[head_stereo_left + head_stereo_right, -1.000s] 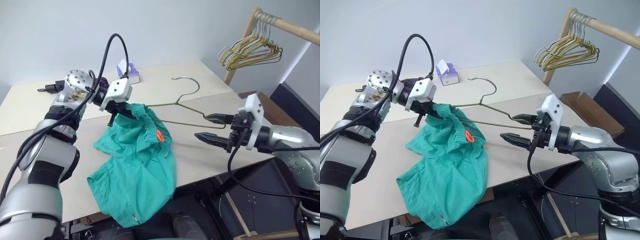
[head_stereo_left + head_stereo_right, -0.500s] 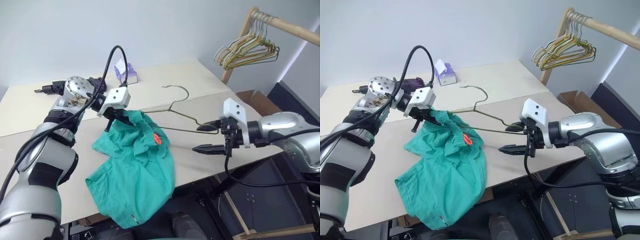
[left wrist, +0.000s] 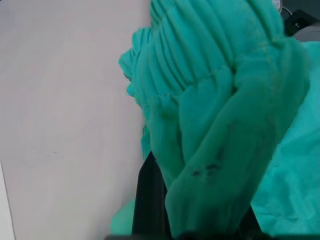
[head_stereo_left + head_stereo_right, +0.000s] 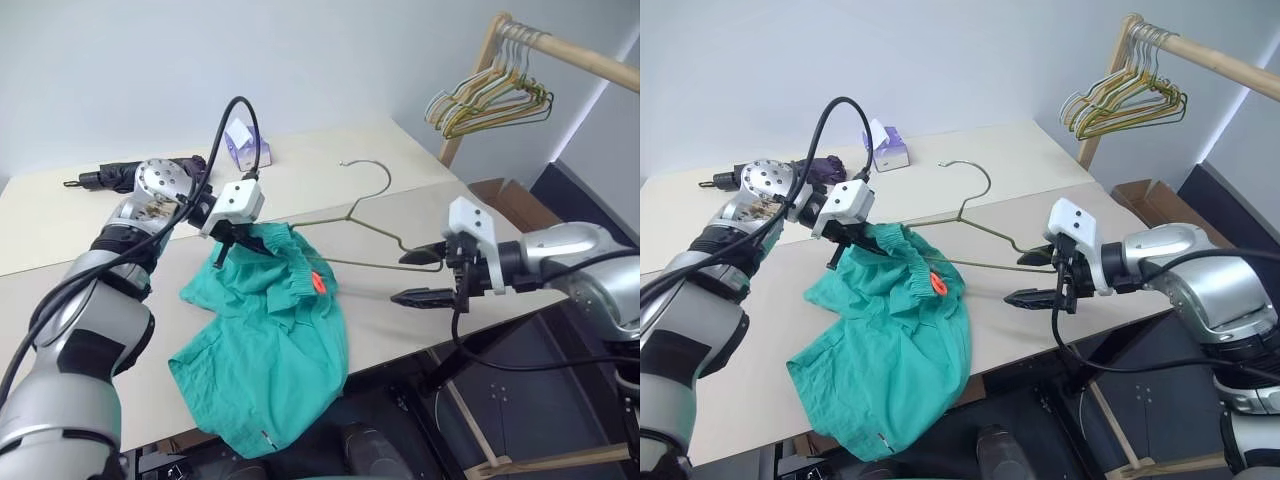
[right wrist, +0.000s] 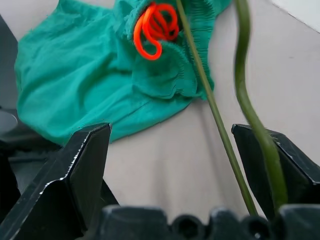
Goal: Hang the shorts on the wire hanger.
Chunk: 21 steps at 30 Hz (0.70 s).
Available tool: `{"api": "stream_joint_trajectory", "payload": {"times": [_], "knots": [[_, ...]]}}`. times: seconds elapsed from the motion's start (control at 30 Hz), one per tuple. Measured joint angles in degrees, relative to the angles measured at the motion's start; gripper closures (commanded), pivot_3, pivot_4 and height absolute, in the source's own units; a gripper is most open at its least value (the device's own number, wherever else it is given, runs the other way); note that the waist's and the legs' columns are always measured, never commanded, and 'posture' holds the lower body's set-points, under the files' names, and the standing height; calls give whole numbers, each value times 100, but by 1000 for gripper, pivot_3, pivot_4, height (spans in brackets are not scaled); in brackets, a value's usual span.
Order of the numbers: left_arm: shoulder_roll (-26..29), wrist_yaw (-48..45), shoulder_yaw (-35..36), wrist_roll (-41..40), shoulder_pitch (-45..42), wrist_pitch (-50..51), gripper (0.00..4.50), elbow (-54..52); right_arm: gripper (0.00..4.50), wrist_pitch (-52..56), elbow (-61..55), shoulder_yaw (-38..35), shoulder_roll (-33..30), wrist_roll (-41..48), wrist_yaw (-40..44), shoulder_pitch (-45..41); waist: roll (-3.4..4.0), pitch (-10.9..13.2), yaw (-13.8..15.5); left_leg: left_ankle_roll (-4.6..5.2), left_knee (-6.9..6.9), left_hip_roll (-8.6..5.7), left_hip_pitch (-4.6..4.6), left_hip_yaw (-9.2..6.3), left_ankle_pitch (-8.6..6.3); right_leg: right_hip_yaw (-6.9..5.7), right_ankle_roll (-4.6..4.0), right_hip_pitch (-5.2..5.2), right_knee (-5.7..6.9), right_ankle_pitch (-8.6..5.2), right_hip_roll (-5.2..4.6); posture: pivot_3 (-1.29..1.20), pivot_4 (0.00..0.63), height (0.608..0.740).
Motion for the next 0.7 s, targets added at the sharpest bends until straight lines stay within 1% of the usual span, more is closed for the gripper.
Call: {"api": "stream_joint_trajectory", "payload": {"times": [0.07, 0.1, 0.13, 0.2, 0.27, 0.33, 0.47, 0.7], "knots": [[-6, -8, -60, 12, 32, -2, 4500, 9, 19, -141, -173, 387, -139, -530, -94, -45, 1, 0, -15, 0, 0, 1, 1, 0, 0, 0, 5, -1, 2, -3, 1, -286, 0, 740], [35, -8, -65, 14, 44, -2, 4500, 43, 19, -102, -117, 642, -219, -933, -272, -59, 0, 0, -28, 0, 0, 1, 1, 1, 0, 0, 6, -2, 1, -4, 1, -286, 0, 740], [78, -9, -65, 14, 48, -2, 4500, 79, 19, -33, 15, 742, -186, -1154, -432, -65, 0, -1, -49, 0, 0, 2, 0, 2, 0, 0, 6, -2, 0, -3, 1, -286, 0, 740], [184, -9, -65, 13, 66, -1, 4500, 125, 19, 405, 333, 735, 252, -1414, -944, -109, 0, -1, -123, 0, -1, 0, 1, 4, 0, 6, 2, -2, 3, -1, 1, -288, 0, 740], [148, -9, -67, 13, 69, -4, 4500, 117, 19, 815, 419, 488, 798, -1363, -1312, -145, 0, -1, -144, 0, -1, 1, 1, -1, 0, 4, -25, -3, 7, 15, 5, -293, 0, 740], [131, -7, -79, 10, 89, -18, 4500, 116, 19, 1057, 429, 259, 956, -1337, -1531, -158, 2, 0, -146, 0, -1, 1, 0, -1, 0, 4, -32, -4, 7, 19, 4, -295, 0, 740], [152, -9, -84, 12, 120, -76, 4500, 130, 19, 1326, 266, -450, 884, -964, -1423, 9, 1, 0, -121, 0, -1, -2, -5, -2, 0, 0, -31, -1, -4, 18, -2, -298, 0, 740], [156, -10, -48, 53, 115, -96, 4500, 262, 19, 1292, -301, -1509, 361, -198, -803, 905, 1, 0, -139, 0, -1, 0, 1, -3, 0, 0, 0, 1, 2, 0, 2, -291, 0, 740]]}}
